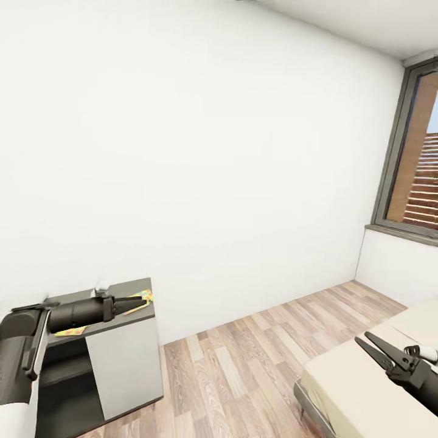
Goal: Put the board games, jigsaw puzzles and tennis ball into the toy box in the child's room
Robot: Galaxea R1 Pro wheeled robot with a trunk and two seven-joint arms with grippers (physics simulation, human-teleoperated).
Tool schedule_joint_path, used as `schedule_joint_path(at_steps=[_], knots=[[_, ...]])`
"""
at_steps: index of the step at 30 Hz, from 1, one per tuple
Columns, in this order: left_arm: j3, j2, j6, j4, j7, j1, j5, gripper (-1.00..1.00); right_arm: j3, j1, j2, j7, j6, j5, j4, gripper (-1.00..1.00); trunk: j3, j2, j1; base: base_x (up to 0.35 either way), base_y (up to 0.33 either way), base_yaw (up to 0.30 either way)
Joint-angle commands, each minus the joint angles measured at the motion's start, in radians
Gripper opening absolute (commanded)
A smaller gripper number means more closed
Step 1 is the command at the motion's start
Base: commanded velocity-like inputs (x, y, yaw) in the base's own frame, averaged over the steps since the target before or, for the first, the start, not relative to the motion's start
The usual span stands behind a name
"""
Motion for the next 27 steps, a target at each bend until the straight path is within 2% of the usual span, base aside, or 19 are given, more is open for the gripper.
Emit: schedule_joint_path(at_steps=[1, 9, 19, 27], knots=[[0.001, -0.001, 0.01, -0.001, -0.009, 0.0, -0.01, 1.0, -0.008, 0.005, 0.0, 0.0, 0.006, -0.005, 0.0, 1.0, 0.0, -0.001, 0.0, -0.188, 0.0, -0.278], [0.001, -0.001, 0.01, -0.001, -0.008, 0.0, -0.01, 1.0, -0.05, 0.022, 0.0, 0.001, 0.007, -0.005, 0.002, 1.0, 0.0, -0.001, 0.0, -0.249, -0.011, -0.278], [0.0, -0.001, 0.01, -0.001, -0.008, 0.0, -0.01, 1.0, -0.06, 0.024, 0.0, -0.002, 0.011, -0.006, 0.007, 1.0, 0.0, -0.001, 0.0, -0.262, -0.103, -0.277], [0.0, -0.001, 0.01, -0.001, -0.009, 0.0, -0.01, 1.0, -0.068, 0.024, 0.0, -0.005, 0.013, -0.009, 0.04, 1.0, -0.008, -0.001, 0.0, -0.097, -0.113, -0.206]])
